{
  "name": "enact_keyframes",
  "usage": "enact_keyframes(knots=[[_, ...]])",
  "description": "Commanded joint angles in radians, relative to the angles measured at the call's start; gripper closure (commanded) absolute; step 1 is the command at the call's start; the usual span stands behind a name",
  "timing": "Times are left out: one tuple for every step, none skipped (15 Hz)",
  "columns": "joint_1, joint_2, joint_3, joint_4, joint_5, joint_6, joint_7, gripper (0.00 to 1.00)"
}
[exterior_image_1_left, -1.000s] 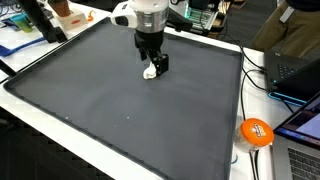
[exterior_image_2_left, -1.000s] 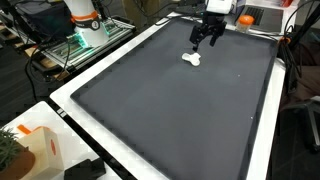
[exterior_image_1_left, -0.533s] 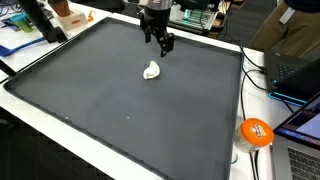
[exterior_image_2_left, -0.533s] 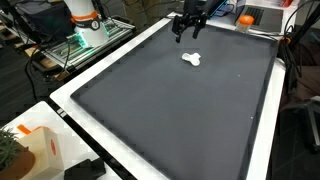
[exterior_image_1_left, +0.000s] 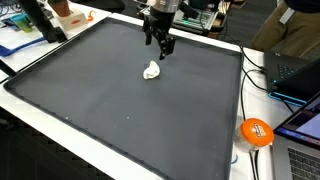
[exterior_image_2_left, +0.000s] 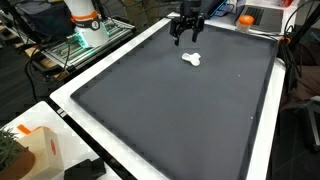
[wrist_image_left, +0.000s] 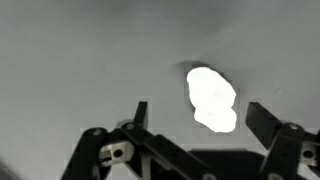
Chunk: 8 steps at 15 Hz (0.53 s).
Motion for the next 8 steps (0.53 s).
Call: enact_keyframes(knots=[[0.075,-0.099,-0.072,-0.180,-0.264,0.180,0.240,0.00],[0.112,-0.116,-0.116,-0.206,-0.345,0.216,0.311,0.00],[0.151,-0.140,-0.165,-0.237,-0.431,0.267,0.379,0.00],[0.175,-0.161,-0.204,-0.263,-0.519,0.328,0.446,0.00],[0.179,-0.175,-0.229,-0.282,-0.603,0.387,0.517,0.00],[0.141,-0.104,-0.165,-0.206,-0.488,0.311,0.416,0.00],[0.147,-0.117,-0.177,-0.221,-0.513,0.327,0.441,0.00],[0.145,-0.118,-0.176,-0.220,-0.509,0.325,0.434,0.00]])
